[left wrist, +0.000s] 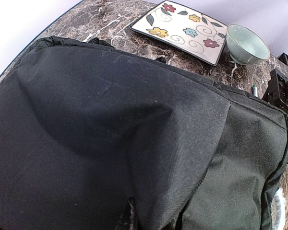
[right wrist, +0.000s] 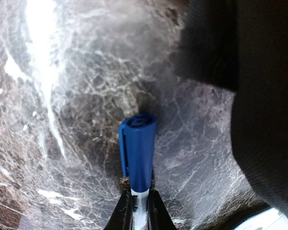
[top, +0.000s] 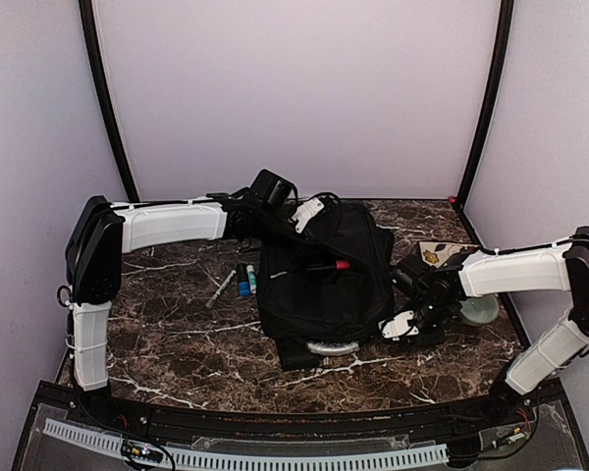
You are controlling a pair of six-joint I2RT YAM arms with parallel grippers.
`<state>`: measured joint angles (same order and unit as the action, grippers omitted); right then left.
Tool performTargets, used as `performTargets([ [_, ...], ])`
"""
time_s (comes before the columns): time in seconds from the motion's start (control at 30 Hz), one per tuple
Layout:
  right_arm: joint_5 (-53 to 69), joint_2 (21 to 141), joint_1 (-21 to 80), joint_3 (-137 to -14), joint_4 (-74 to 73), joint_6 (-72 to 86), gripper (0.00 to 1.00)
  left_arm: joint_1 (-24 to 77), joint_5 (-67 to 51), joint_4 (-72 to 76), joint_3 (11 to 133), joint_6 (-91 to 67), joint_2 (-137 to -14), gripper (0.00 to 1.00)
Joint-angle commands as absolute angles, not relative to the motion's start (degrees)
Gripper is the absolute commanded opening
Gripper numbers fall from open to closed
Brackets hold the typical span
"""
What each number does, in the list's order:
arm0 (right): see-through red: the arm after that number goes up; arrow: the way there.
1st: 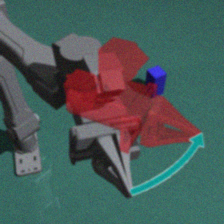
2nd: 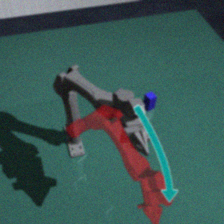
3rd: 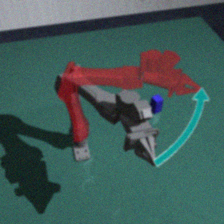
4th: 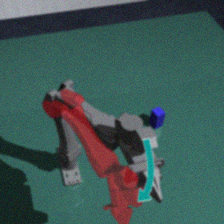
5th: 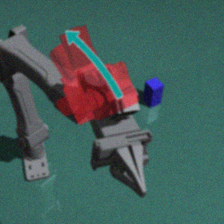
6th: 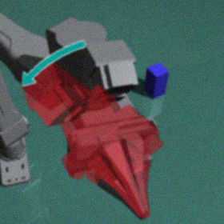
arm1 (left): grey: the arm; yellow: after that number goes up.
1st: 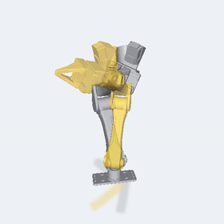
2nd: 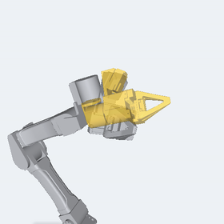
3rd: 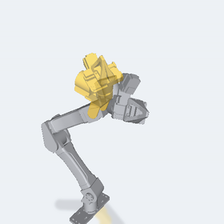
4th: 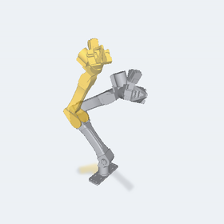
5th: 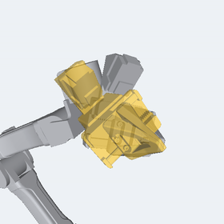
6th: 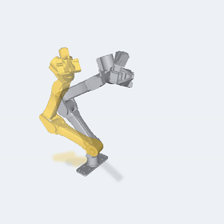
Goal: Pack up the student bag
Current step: Pick up the pen from the center of the board, then place the pen in the lower front pocket of the bag.
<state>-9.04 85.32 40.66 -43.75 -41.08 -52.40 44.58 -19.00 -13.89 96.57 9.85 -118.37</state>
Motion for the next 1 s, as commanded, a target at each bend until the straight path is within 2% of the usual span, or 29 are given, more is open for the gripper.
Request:
performTargets([
  [0.0, -9.3, 86.6, 40.3, -43.6, -46.3, -51.9, 0.08, 46.2, -23.7, -12.9, 96.7, 9.6, -112.7, 0.0],
  [0.33, 7.4, 82.7, 46.7, -58.2, -59.8, -47.6, 0.07, 46.1, -23.1, -13.0, 96.8, 10.0, -112.8, 0.0],
  [0.6, 16.3, 86.3, 48.6, -76.9, -64.2, -46.8, 0.07, 46.1, -24.6, -15.0, 98.9, 9.4, -114.0, 0.0],
  [0.73, 14.6, 87.5, 49.4, -83.0, -57.0, -44.5, 0.06, 46.1, -26.2, -15.4, 99.5, 9.2, -114.0, 0.0],
  [0.97, 4.9, 90.8, 50.7, -82.3, -42.1, -47.5, 0.06, 46.1, -27.6, -14.4, 100.1, 8.3, -114.8, 0.0],
])
